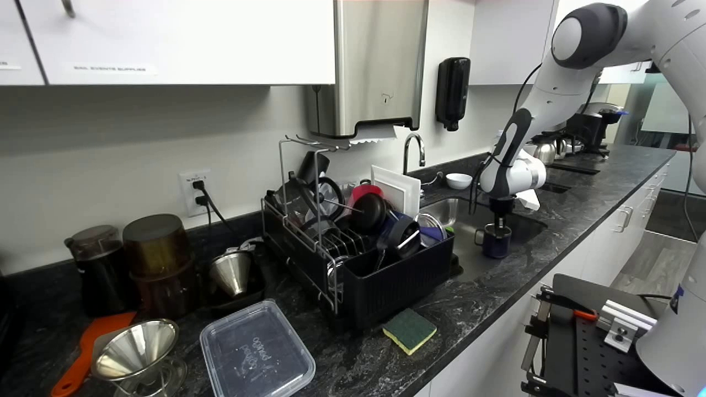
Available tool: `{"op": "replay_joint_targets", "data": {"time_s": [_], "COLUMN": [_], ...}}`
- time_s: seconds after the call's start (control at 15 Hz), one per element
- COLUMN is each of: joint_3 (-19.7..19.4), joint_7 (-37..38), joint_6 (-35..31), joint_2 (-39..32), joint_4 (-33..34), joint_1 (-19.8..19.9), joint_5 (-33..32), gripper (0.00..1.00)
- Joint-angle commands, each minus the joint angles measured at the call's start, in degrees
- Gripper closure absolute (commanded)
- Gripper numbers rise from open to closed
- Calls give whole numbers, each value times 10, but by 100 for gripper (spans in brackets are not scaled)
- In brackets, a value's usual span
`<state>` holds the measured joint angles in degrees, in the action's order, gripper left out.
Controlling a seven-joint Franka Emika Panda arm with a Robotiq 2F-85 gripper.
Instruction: Remove the thermos from the dishrack and place it in the sink
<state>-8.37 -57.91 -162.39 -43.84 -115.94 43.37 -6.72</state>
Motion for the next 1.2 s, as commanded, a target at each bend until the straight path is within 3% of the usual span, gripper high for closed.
{"op": "replay_joint_targets", "data": {"time_s": [0.0, 0.47, 0.87, 1.13], "joint_3": [14, 24, 15, 8], "joint_7": [-8, -6, -12, -54], "joint_6": [8, 60, 168, 254], "joint_2": [16, 92, 228, 338], "joint_4": [-14, -50, -99, -134], "joint_1": [14, 11, -3, -13], "joint_5": [-11, 4, 36, 108], "gripper": [47, 1, 0, 0]}}
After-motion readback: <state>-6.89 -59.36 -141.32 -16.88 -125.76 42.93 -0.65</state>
